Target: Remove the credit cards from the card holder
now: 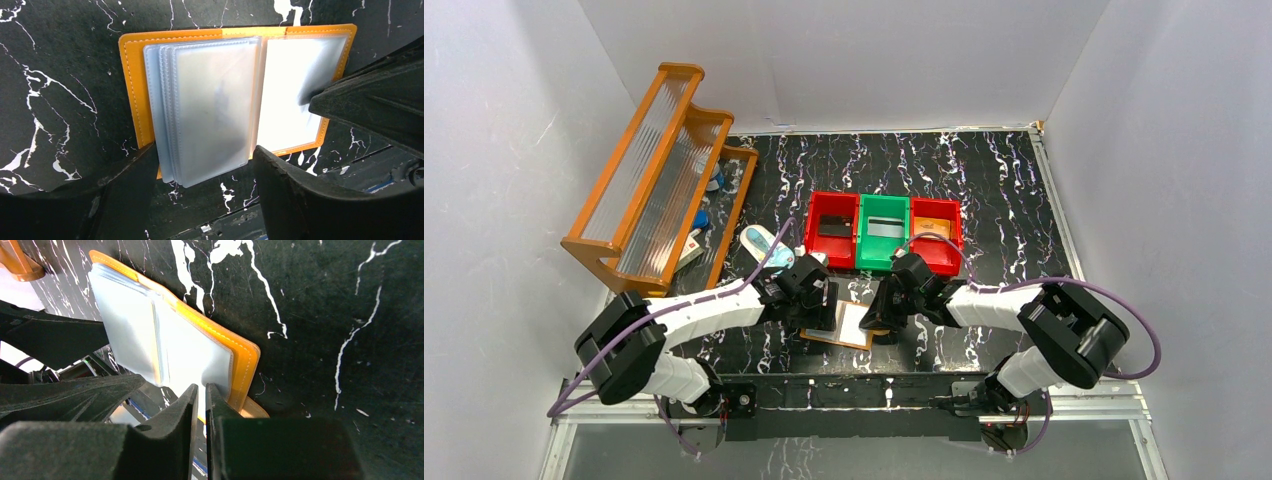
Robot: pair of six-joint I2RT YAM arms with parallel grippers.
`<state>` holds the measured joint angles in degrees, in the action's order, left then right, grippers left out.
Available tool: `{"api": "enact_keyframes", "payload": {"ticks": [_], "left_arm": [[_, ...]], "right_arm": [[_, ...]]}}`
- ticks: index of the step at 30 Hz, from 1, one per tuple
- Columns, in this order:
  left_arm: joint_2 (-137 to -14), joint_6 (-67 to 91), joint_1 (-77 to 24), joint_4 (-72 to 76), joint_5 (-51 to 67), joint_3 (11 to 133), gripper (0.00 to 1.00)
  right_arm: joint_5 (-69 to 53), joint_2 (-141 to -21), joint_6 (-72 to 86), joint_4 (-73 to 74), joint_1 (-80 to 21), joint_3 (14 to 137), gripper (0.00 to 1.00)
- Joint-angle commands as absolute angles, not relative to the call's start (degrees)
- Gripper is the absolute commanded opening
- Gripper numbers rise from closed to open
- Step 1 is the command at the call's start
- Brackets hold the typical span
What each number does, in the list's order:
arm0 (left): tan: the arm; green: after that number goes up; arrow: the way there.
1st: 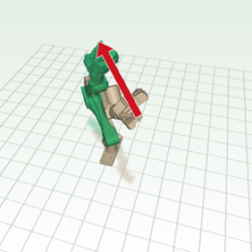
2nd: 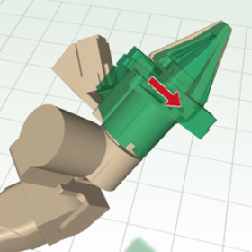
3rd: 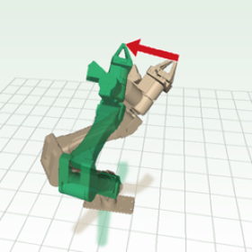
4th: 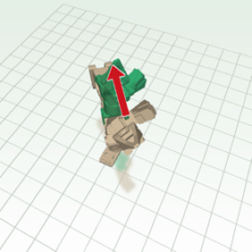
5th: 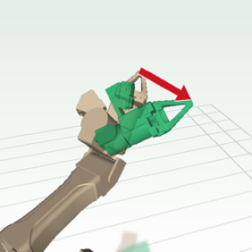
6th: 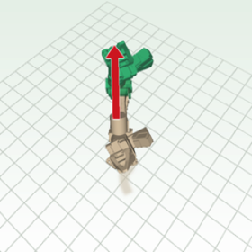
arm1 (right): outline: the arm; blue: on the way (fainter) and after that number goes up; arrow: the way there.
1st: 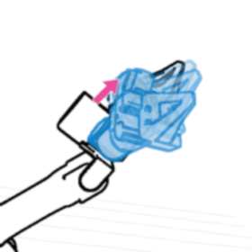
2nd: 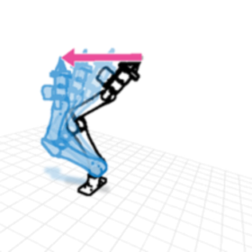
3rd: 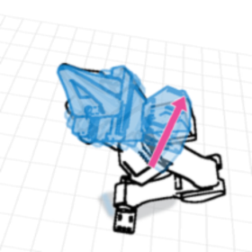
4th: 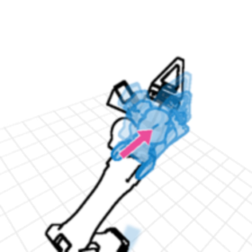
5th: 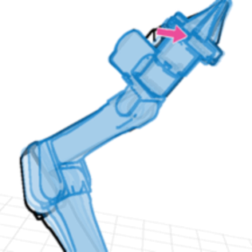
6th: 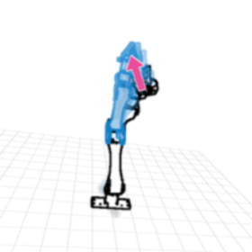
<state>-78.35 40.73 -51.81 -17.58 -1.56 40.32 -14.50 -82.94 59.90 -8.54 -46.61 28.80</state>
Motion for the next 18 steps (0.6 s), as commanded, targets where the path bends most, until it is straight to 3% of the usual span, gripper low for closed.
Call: {"api": "enact_keyframes", "payload": {"ticks": [1, 6, 14, 18], "left_arm": [[-75.37, 40.98, -51.60, -15.64, 1.09, 40.43, 0.65], [-73.29, 40.02, -51.61, -14.57, 2.11, 42.20, 0.64], [-76.40, 38.42, -51.62, -5.03, 18.22, 43.61, 0.44], [-78.03, 37.69, -51.72, -3.18, 22.32, 44.69, 0.41]], "right_arm": [[-9.96, -82.87, 58.78, -3.84, -46.67, 27.25, 0.20], [-9.49, -82.50, 59.15, -3.74, -46.66, 27.11, 0.20], [-10.51, -83.87, 59.32, -4.84, -46.67, 28.01, 0.20], [-10.79, -84.59, 59.32, -5.01, -46.63, 28.85, 0.21]]}}
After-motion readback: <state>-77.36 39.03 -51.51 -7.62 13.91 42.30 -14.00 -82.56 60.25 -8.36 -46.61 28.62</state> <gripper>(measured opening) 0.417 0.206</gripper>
